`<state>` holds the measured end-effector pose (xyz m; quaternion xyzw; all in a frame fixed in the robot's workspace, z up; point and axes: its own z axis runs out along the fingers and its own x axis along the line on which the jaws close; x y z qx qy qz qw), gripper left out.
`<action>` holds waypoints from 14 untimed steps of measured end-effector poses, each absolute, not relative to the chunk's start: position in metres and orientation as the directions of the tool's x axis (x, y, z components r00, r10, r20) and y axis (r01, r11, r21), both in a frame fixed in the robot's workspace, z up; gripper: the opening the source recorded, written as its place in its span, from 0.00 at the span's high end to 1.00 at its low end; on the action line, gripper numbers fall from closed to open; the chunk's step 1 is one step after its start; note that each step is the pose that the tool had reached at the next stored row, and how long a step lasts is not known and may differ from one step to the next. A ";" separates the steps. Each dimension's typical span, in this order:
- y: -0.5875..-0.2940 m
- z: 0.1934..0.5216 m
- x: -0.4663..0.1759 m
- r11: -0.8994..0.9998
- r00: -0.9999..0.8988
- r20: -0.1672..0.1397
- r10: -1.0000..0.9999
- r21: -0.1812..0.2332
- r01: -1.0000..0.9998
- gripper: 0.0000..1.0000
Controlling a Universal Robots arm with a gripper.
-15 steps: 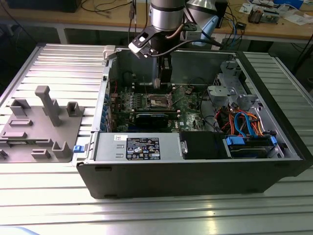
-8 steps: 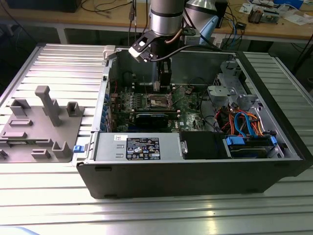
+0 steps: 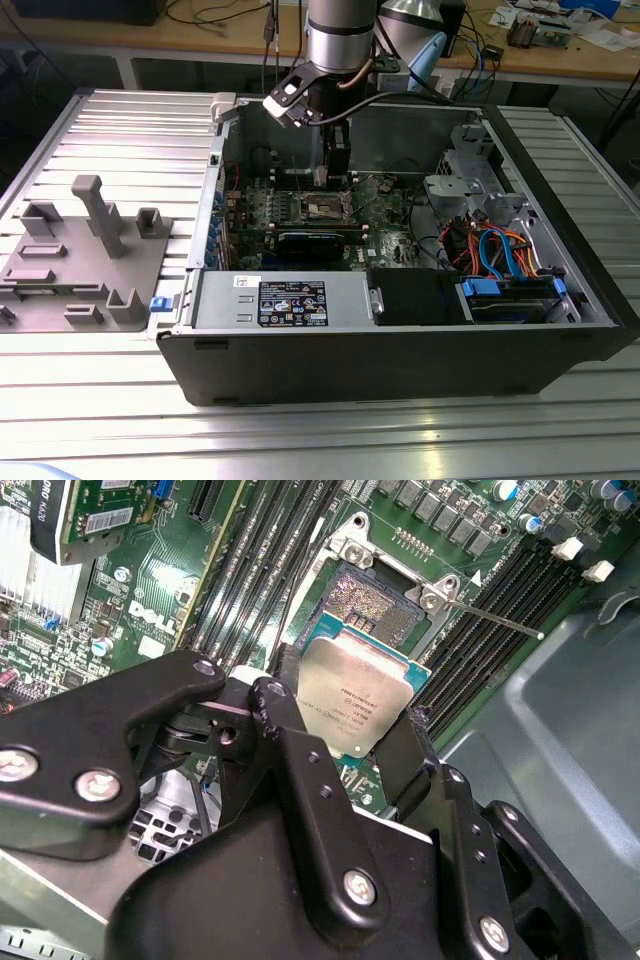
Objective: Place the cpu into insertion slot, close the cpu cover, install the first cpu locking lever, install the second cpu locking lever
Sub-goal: 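Place the cpu into insertion slot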
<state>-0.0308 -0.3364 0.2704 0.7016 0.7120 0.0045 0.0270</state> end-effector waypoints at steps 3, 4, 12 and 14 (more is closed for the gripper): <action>-0.336 0.270 -0.031 0.015 -0.014 -0.032 0.999 0.044 0.999 0.45; -0.336 0.270 -0.031 0.015 -0.014 -0.032 0.999 0.044 0.999 0.45; -0.336 0.260 -0.031 0.016 -0.014 -0.035 0.999 0.044 0.999 0.45; -0.336 0.255 -0.031 0.016 -0.014 -0.035 0.999 0.044 0.999 0.45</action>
